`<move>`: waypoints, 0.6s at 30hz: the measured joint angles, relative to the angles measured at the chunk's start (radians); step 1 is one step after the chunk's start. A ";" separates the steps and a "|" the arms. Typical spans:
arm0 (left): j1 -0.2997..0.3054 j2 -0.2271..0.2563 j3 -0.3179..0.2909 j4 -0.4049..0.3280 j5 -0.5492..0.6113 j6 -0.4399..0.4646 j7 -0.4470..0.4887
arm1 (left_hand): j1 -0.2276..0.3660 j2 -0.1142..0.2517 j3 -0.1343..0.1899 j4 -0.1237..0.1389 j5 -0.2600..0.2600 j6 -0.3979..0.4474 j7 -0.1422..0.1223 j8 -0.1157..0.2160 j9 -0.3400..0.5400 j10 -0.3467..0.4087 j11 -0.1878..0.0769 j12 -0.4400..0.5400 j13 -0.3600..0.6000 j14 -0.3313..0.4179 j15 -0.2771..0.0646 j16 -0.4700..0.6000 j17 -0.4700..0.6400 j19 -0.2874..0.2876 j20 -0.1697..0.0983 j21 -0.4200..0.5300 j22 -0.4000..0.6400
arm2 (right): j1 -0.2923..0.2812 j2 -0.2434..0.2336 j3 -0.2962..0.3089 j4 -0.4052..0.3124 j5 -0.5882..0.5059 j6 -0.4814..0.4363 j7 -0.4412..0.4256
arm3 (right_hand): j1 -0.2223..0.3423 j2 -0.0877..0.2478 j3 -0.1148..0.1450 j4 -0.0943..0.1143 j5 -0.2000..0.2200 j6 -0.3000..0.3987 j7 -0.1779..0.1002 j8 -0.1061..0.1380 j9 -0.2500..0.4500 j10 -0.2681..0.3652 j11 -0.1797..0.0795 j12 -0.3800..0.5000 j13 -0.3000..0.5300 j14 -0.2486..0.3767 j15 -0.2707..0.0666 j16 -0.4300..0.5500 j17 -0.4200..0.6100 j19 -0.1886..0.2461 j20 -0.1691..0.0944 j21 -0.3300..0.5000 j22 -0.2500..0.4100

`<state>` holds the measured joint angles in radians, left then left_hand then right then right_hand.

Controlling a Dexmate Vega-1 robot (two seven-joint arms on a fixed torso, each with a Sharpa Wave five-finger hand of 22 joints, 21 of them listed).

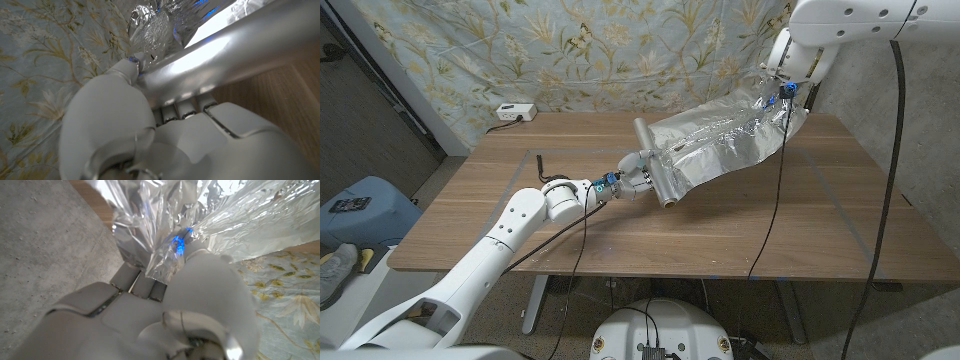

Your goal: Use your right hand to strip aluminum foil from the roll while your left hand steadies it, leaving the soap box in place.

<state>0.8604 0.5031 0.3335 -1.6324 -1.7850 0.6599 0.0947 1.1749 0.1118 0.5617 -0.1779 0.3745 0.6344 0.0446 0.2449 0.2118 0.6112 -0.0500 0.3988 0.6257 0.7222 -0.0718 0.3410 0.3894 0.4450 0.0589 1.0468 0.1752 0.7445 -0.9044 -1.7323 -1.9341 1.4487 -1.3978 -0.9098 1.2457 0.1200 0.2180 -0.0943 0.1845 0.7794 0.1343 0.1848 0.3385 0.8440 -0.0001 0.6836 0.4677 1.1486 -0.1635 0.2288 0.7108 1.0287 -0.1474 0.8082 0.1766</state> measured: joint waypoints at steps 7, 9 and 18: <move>0.000 0.002 0.004 0.000 0.000 0.000 -0.002 | -0.003 0.003 0.000 0.000 0.000 0.000 0.000 0.000 0.000 0.000 0.000 0.000 0.003 0.000 0.000 0.000 0.000 0.000 0.000 0.000 0.000 | -0.004 -0.009 0.012 -0.010 0.006 -0.001 0.009 | -0.077 -0.027 -0.022 0.028 -0.004 -0.079 0.023 -0.005 -0.016 -0.032 0.039 -0.039 -0.033 -0.028 0.028 -0.032 -0.045 -0.021 0.021 -0.005 -0.005; -0.001 0.002 0.005 0.000 0.000 0.000 -0.004 | -0.003 0.003 0.000 0.000 0.000 0.000 0.000 0.000 0.000 0.000 0.000 0.000 0.003 0.000 0.000 0.000 0.000 0.000 0.000 0.000 0.000 | -0.006 -0.012 0.016 -0.012 0.006 -0.001 0.013 | -0.111 -0.036 -0.034 0.039 -0.004 -0.108 0.029 -0.005 -0.023 -0.045 0.052 -0.055 -0.045 -0.043 0.043 -0.037 -0.065 -0.030 0.030 -0.009 -0.005; -0.006 0.004 0.008 0.005 0.001 0.000 -0.012 | -0.004 0.004 0.000 0.000 0.000 0.000 0.000 -0.002 0.005 0.000 0.000 0.006 0.003 0.000 0.000 0.000 0.000 0.000 0.000 0.000 0.000 | -0.026 -0.030 0.050 -0.024 -0.020 0.000 0.060 | -0.433 -0.120 -0.176 0.180 0.035 -0.226 0.033 0.002 -0.074 -0.139 0.128 -0.178 -0.110 -0.165 0.139 -0.042 -0.186 -0.079 0.088 -0.092 -0.009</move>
<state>0.8544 0.5076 0.3418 -1.6277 -1.7843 0.6598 0.0826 1.1711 0.1155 0.5616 -0.1778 0.3745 0.6344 0.0446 0.2433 0.2165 0.6111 -0.0499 0.4045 0.6283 0.7218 -0.0715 0.3409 0.3894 0.4449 0.0589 1.0467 0.1752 0.7184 -0.9342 -1.6826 -1.9578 1.4286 -1.3981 -0.8503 0.8124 0.0004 0.0420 0.0862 0.2200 0.5534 0.1672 0.1863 0.2648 0.7052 0.1277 0.5054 0.3578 0.9838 -0.0240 0.1865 0.5246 0.9496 -0.0595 0.7167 0.1672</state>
